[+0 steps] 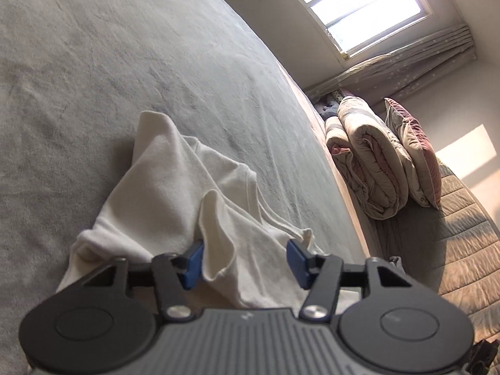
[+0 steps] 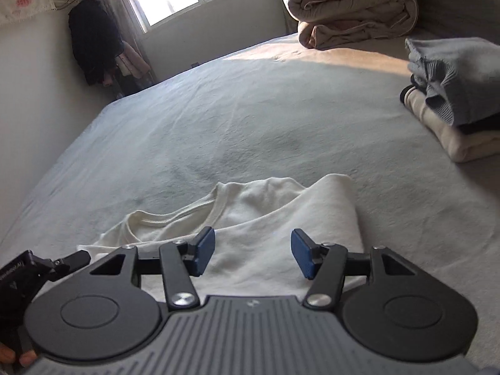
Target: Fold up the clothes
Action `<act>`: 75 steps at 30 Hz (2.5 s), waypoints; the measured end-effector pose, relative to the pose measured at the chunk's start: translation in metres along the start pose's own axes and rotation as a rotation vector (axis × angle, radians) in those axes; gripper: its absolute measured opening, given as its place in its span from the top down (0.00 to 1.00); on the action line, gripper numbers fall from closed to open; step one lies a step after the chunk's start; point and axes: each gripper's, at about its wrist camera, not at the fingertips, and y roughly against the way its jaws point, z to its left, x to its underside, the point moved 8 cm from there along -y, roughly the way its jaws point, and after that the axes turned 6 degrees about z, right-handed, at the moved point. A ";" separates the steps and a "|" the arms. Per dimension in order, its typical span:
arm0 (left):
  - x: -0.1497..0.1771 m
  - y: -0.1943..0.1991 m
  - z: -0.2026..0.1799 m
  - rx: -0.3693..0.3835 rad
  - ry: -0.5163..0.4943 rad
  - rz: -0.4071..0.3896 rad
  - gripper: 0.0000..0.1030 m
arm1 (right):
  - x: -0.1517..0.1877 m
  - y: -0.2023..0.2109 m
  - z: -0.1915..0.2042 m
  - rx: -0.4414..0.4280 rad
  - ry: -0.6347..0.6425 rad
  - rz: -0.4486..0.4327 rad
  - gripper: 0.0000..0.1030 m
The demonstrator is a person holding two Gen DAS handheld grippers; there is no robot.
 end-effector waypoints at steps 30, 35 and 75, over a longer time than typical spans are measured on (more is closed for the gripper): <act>-0.023 0.053 0.016 -0.147 -0.256 -0.188 0.94 | 0.023 -0.035 -0.060 0.384 0.244 -0.052 0.24; -0.013 0.037 0.039 -0.245 -0.326 -0.140 0.93 | 0.025 -0.035 -0.072 0.313 0.187 -0.028 0.18; -0.003 0.039 0.011 -0.308 -0.605 -0.123 0.75 | 0.014 -0.009 -0.012 0.078 0.388 0.066 0.54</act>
